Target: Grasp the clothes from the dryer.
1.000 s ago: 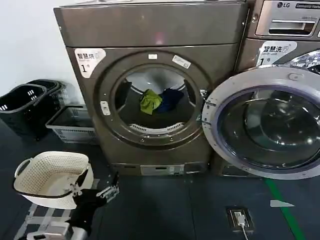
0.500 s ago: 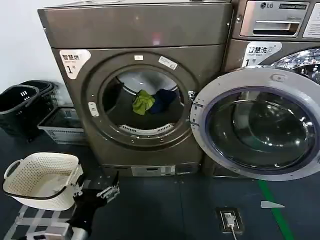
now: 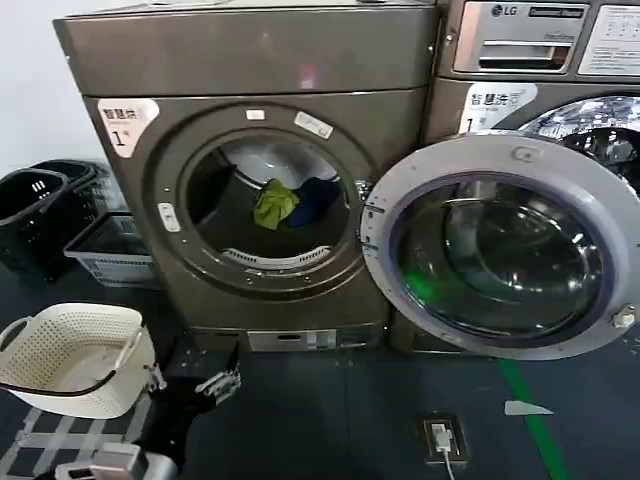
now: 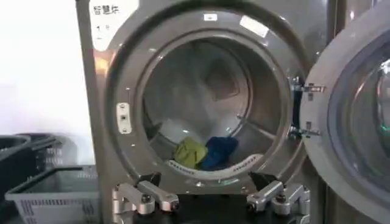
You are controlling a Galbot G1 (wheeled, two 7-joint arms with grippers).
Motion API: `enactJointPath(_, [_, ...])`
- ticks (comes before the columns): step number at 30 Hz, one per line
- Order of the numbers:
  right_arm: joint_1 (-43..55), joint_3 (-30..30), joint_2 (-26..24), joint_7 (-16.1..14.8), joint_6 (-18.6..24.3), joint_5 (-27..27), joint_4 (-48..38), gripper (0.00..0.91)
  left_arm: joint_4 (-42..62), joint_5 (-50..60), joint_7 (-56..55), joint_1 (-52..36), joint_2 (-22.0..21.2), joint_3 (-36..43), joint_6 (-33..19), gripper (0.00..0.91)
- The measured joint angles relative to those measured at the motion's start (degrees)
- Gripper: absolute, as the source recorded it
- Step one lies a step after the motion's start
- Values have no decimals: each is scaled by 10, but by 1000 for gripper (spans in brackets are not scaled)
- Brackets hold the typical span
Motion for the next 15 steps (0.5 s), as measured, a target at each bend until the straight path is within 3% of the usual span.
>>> enactJointPath(15, [-18,35,-3,-9,3,42,3,907,-5,-6,11,-12,4,3,-13,907])
